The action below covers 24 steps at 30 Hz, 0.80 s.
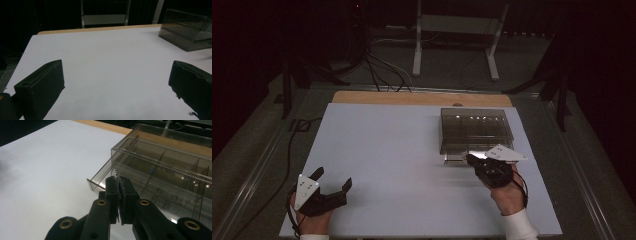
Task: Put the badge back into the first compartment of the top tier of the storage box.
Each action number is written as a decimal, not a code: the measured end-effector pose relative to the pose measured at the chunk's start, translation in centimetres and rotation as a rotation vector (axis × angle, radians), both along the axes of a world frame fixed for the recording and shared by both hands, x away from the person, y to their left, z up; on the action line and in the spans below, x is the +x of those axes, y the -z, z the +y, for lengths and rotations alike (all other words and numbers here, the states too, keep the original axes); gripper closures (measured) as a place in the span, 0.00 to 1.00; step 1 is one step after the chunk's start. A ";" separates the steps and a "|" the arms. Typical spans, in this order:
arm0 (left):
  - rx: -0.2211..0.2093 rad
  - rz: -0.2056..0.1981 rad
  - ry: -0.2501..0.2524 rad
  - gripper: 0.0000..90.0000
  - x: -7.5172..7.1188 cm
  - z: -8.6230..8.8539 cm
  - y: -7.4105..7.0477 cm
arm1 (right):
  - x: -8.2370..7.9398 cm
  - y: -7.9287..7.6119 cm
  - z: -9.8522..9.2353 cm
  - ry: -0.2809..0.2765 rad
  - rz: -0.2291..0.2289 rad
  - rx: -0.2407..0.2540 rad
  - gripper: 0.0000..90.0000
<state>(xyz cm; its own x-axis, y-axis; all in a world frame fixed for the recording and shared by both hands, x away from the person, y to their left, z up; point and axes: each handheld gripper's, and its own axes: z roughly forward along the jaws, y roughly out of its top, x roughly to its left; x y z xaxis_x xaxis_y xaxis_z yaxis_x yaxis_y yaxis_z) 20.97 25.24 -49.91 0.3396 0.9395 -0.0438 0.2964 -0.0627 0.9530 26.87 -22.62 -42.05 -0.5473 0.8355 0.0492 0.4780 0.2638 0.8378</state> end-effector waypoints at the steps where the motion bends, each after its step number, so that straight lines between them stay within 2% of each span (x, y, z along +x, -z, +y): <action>1: 0.001 0.000 0.000 0.01 0.0 0.0 0.0 | 0.1 0.0 0.0 0.001 0.001 0.001 0.97; 16: 0.001 0.001 -0.003 0.01 0.0 0.0 0.0 | 1.8 0.1 0.4 0.033 0.005 0.009 0.97; 24: 0.000 0.001 -0.005 0.01 0.0 0.0 0.0 | 3.0 0.4 0.8 0.056 0.009 -0.027 0.97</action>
